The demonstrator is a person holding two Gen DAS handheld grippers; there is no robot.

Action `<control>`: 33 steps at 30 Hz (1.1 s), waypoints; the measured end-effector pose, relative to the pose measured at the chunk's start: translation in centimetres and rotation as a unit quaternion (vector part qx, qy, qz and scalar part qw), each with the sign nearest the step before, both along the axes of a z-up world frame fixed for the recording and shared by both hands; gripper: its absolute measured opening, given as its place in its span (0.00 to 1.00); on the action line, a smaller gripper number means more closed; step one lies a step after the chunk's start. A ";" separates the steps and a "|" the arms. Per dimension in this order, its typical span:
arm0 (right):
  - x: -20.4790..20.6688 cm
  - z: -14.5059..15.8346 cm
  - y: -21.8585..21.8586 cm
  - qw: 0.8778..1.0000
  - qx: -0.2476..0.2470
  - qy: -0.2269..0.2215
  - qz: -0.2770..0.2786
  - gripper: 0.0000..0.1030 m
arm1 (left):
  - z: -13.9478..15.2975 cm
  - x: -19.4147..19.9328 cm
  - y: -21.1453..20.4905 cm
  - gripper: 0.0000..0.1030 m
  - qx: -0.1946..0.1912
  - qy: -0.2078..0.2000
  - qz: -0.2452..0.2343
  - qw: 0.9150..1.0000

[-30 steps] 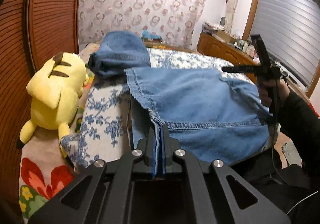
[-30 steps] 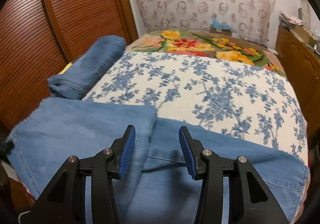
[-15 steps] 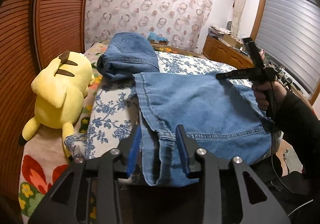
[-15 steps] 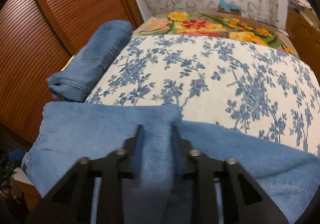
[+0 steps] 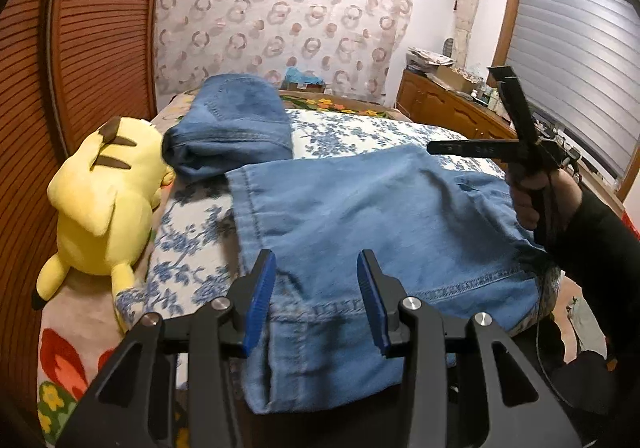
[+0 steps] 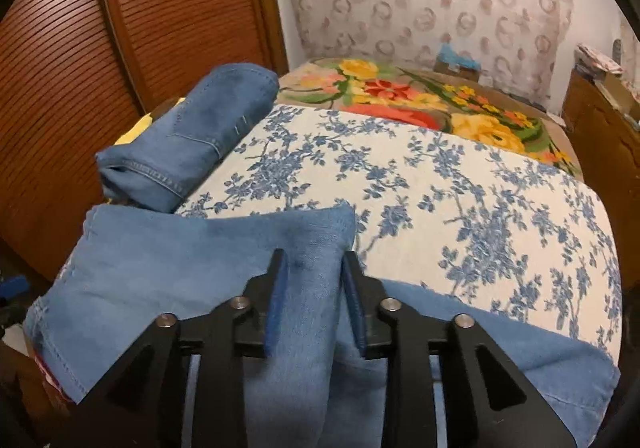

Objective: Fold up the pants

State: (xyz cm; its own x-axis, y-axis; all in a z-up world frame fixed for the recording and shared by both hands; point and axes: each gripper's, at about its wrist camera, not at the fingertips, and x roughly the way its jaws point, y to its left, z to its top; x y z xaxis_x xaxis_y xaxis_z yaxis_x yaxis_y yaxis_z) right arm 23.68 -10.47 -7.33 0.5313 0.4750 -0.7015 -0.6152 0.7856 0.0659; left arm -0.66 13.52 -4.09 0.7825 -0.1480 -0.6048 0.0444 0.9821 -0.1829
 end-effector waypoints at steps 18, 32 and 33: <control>-5.9 -4.1 -9.7 0.999 -0.040 -0.016 -0.029 0.43 | -1.1 6.0 -5.5 0.54 -0.014 0.023 -0.045 0.999; -5.7 -6.0 -10.8 0.999 -0.036 -0.004 -0.039 0.43 | -4.0 7.5 -8.3 0.54 0.014 0.065 -0.054 0.996; -5.7 -5.9 -10.8 0.999 -0.036 -0.004 -0.039 0.43 | -4.1 7.6 -8.3 0.55 0.015 0.064 -0.052 0.996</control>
State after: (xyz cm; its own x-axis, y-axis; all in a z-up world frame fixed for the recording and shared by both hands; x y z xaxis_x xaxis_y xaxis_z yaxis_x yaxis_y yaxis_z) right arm 18.01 -21.23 -13.25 0.5707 0.3800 -0.7280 -0.5527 0.8334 0.0018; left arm 6.96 5.19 -8.23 0.6806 -0.2048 -0.7035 0.1252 0.9785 -0.1637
